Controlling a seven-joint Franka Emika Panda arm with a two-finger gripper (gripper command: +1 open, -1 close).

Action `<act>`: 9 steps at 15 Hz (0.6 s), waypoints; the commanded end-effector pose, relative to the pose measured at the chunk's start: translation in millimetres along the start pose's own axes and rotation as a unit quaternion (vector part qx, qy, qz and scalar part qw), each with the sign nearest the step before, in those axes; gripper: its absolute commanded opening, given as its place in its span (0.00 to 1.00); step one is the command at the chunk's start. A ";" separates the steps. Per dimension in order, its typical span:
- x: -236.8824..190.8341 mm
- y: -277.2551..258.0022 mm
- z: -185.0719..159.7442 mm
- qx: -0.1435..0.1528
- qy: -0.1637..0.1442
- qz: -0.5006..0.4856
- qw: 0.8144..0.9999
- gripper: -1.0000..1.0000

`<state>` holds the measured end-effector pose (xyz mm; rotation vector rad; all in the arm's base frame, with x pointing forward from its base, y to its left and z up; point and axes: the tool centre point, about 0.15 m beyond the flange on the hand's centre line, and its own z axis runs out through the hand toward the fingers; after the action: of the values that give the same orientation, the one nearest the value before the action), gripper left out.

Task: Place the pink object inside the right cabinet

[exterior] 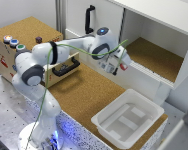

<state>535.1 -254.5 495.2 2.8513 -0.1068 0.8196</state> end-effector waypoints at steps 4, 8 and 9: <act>91.2 23.9 72.1 0.113 -0.031 -0.047 0.992 0.00; 107.4 30.1 78.2 0.117 -0.012 -0.033 0.993 0.00; 111.2 28.9 82.6 0.119 -0.014 -0.034 0.992 0.00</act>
<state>626.3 -277.3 482.6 2.9071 -0.0072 0.8675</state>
